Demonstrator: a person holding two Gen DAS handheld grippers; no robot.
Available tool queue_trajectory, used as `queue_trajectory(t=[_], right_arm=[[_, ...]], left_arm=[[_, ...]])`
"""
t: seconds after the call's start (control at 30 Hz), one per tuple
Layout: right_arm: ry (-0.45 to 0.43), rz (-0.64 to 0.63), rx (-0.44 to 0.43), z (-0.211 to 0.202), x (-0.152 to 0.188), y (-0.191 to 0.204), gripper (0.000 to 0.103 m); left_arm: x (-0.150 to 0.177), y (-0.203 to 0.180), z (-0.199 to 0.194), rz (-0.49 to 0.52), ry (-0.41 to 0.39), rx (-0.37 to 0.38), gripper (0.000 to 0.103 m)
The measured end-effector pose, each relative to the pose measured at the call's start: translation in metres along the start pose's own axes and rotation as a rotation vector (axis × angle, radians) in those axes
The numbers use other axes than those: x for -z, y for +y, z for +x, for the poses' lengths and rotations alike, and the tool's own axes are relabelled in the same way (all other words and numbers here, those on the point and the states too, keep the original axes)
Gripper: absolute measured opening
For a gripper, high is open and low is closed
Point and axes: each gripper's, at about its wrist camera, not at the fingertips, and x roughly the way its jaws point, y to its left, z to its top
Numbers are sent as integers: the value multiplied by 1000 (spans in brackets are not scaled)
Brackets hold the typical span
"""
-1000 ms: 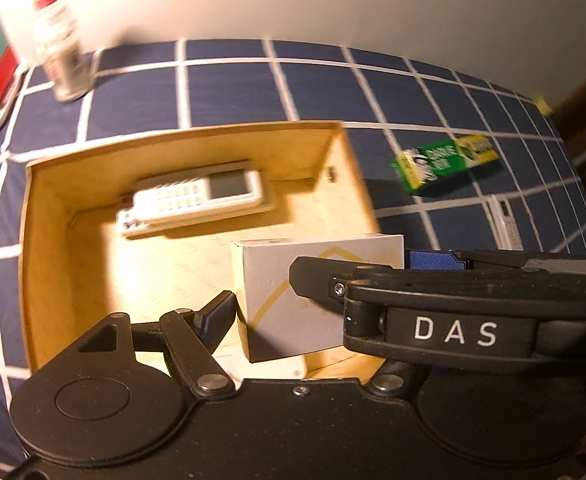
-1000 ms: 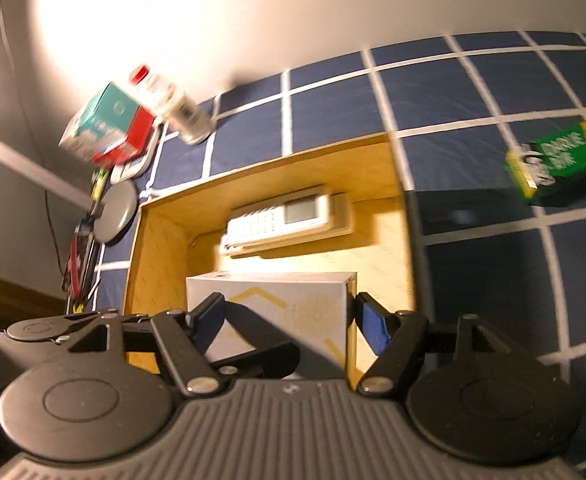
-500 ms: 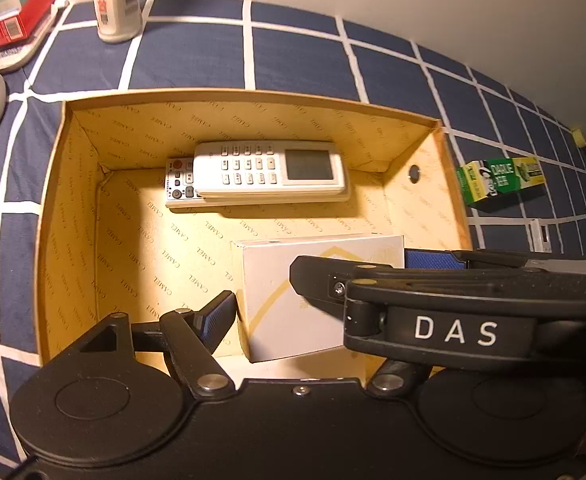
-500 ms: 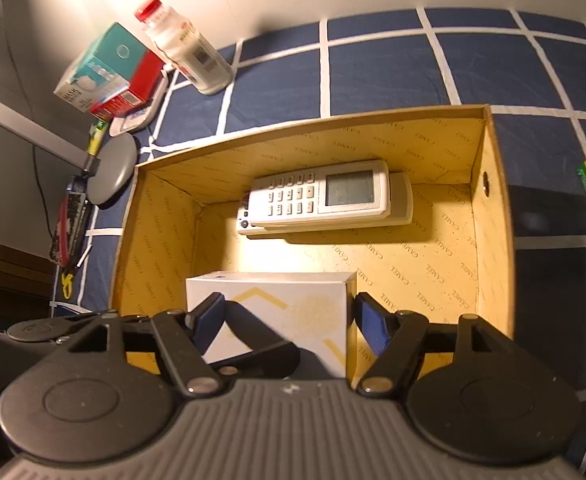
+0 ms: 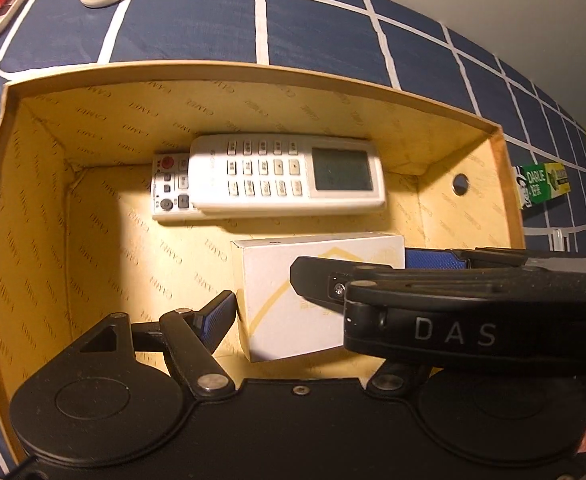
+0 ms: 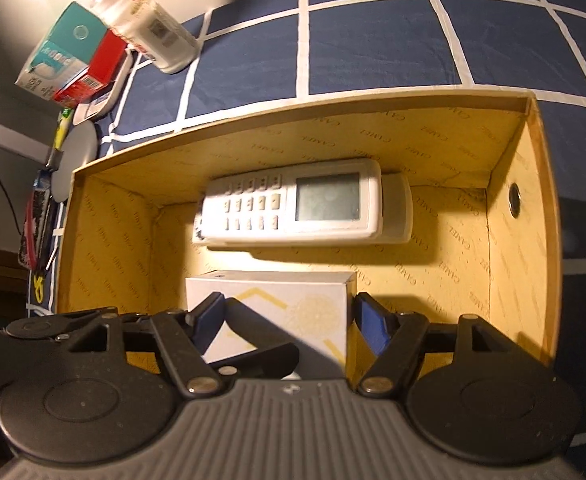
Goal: Organize objects
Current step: 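Lower the white card box into the box and open the right gripper, then lift the right tool out of the box toward the DARLIE toothpaste box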
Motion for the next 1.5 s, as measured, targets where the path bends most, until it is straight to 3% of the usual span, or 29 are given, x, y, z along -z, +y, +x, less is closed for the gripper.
queue_trajectory(t=[0.37, 0.87, 1.2, 1.5], right_arm=[[29, 31, 13, 23, -17, -17, 70], [37, 52, 20, 31, -17, -20, 70], [-21, 41, 34, 7, -17, -20, 70], [-99, 2, 26, -43, -4, -12, 76]], left_arm=[[-22, 6, 28, 17, 52, 13, 69], [-23, 8, 28, 23, 58, -7, 70], [-11, 1, 6, 15, 24, -56, 71], [7, -27, -29, 30, -37, -82, 71]])
